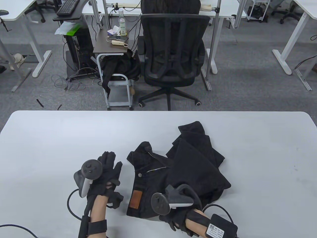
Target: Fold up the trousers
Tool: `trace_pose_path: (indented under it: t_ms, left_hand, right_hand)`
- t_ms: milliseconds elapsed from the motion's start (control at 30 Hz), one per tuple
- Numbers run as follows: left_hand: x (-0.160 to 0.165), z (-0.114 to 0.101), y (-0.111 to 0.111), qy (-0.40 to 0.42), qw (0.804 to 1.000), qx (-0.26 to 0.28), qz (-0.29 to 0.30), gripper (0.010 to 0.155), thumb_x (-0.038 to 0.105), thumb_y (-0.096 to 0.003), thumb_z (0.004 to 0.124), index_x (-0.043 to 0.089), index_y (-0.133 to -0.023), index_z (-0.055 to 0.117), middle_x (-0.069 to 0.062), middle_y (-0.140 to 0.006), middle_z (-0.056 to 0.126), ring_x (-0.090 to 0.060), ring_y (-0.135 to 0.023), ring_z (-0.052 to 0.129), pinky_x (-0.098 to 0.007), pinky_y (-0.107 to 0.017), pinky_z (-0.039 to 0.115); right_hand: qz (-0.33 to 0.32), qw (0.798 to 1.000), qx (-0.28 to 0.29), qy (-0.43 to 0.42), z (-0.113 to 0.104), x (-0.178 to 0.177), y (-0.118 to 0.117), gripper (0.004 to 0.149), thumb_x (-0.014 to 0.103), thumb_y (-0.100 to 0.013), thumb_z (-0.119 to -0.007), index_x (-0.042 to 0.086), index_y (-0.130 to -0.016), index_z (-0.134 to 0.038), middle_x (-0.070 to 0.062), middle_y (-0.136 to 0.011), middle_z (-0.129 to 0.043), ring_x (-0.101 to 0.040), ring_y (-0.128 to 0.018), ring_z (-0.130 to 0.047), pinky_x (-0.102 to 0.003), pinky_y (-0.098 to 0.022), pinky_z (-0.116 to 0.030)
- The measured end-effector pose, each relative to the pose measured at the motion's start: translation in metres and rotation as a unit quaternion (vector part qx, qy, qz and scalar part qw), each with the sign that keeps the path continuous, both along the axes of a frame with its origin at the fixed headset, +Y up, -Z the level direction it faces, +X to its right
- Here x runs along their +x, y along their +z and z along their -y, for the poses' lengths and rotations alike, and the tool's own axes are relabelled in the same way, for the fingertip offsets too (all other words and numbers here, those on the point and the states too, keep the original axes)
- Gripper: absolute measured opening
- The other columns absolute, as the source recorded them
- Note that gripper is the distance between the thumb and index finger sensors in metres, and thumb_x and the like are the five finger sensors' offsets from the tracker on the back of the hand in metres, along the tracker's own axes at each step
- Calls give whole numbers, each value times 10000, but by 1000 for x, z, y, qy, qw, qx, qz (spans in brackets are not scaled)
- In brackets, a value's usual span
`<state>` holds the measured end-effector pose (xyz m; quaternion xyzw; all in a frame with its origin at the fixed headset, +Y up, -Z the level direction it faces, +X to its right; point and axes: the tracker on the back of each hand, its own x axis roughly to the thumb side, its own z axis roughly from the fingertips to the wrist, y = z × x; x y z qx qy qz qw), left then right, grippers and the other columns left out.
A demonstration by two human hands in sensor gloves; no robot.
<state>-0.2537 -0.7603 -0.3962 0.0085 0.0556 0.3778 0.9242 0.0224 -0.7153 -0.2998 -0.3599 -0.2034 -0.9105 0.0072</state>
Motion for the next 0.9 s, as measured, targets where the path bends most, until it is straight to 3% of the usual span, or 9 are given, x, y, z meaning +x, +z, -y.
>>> trace_pose_path:
  t_ms: [133, 233, 300, 433, 533, 667, 733, 800, 900]
  left_hand:
    - [13, 8, -3, -28, 999, -29, 22, 675, 534, -511, 700, 285, -1090, 459, -55, -1238, 384, -386, -1132, 335, -615, -785, 329]
    - [22, 14, -6, -53, 997, -45, 34, 677, 536, -509, 701, 288, -1089, 458, -54, -1238, 384, -386, -1132, 336, -615, -785, 331]
    - [23, 16, -5, -55, 996, -52, 37, 679, 537, -509, 700, 287, -1091, 454, -52, -1239, 380, -386, -1133, 332, -615, -785, 328]
    - [19, 18, -5, -51, 997, -51, 31, 678, 537, -509, 699, 287, -1090, 455, -54, -1238, 383, -386, -1132, 335, -616, -785, 329]
    - [16, 19, -5, -43, 998, -48, 27, 676, 534, -510, 700, 287, -1090, 458, -55, -1237, 386, -388, -1132, 336, -616, -784, 329]
    - [16, 19, -5, -42, 998, -47, 26, 676, 534, -509, 700, 285, -1090, 460, -56, -1238, 385, -386, -1132, 337, -616, -784, 329]
    - [16, 19, -6, -42, 998, -46, 27, 675, 534, -509, 700, 287, -1089, 460, -55, -1237, 387, -387, -1132, 337, -616, -784, 330]
    - [16, 18, -6, -42, 998, -45, 26, 675, 533, -510, 700, 285, -1089, 461, -57, -1237, 389, -386, -1132, 338, -616, -784, 330]
    - [14, 18, -6, -38, 998, -41, 23, 674, 533, -510, 699, 284, -1089, 462, -56, -1236, 390, -386, -1132, 338, -615, -784, 329]
  right_hand:
    - [75, 990, 2, -120, -47, 22, -24, 619, 457, -475, -785, 155, -1008, -702, -118, -945, -875, -389, -835, -865, -586, -665, -632]
    - [172, 961, 116, -184, -66, 33, -64, 641, 416, -467, -814, 132, -1025, -677, -157, -979, -828, -436, -878, -798, -623, -680, -574]
    - [206, 957, 138, -147, -59, 31, -89, 692, 440, -457, -811, 141, -1047, -608, -148, -1030, -748, -440, -927, -733, -620, -691, -557]
    - [260, 951, 45, -158, -21, 14, -132, 768, 473, -468, -786, 150, -1084, -460, -152, -1110, -557, -464, -1018, -534, -640, -720, -464]
    - [284, 948, 19, -139, 4, 3, -146, 798, 503, -476, -766, 155, -1094, -399, -143, -1128, -503, -455, -1034, -498, -632, -731, -451]
    - [312, 944, 49, -96, 23, 2, -155, 701, 478, -479, -783, 165, -1063, -553, -92, -1020, -738, -359, -936, -732, -584, -720, -534]
    - [322, 939, 63, -106, 24, 5, -156, 546, 393, -493, -801, 208, -999, -715, -53, -910, -860, -314, -849, -833, -557, -697, -595]
    - [329, 932, 84, -127, 20, 10, -156, 450, 346, -487, -816, 205, -915, -834, -33, -770, -955, -274, -725, -926, -534, -650, -667]
    - [343, 911, 109, -200, 3, 24, -154, 435, 341, -492, -807, 193, -899, -845, -27, -717, -970, -247, -653, -956, -515, -616, -708]
